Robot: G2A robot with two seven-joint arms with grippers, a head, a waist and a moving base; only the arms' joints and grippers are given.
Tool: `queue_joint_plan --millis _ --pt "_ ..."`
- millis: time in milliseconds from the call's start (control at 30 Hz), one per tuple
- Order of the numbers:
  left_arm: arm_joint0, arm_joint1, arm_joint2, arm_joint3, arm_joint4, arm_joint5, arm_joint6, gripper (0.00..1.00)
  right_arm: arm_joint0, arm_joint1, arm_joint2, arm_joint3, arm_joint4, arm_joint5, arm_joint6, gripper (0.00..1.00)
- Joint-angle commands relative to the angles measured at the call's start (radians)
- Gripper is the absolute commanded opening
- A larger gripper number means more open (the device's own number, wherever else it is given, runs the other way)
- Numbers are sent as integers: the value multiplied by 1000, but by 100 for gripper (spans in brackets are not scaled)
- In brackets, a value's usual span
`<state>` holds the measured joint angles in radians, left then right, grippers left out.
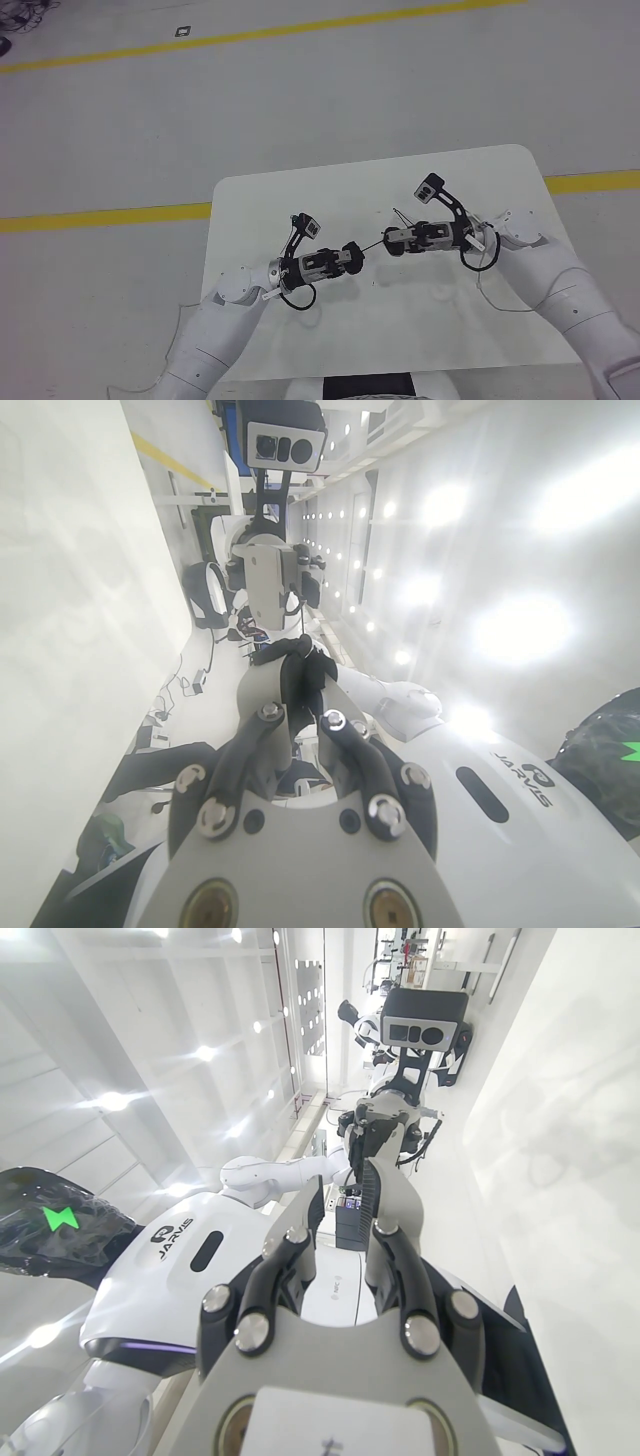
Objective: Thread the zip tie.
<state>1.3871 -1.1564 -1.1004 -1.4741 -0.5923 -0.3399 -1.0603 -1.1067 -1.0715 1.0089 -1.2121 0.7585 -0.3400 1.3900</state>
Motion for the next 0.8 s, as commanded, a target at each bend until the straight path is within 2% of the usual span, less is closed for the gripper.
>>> queue_joint_plan --millis 0,267,667,733,767 --pt "0 0 0 0 0 0 0 0 -1 2 0 -1 1 0 0 13" --pt "0 0 0 0 0 0 0 0 -1 7 -2 0 7 0 0 0" --pt "0 0 0 0 0 0 0 0 3 11 -4 -3 -2 0 0 0" --pt "0 0 0 0 0 0 0 91 3 12 -3 -2 -8 0 0 0" --pt "0 0 0 0 0 0 0 100 3 12 -2 -1 -9 0 0 0"
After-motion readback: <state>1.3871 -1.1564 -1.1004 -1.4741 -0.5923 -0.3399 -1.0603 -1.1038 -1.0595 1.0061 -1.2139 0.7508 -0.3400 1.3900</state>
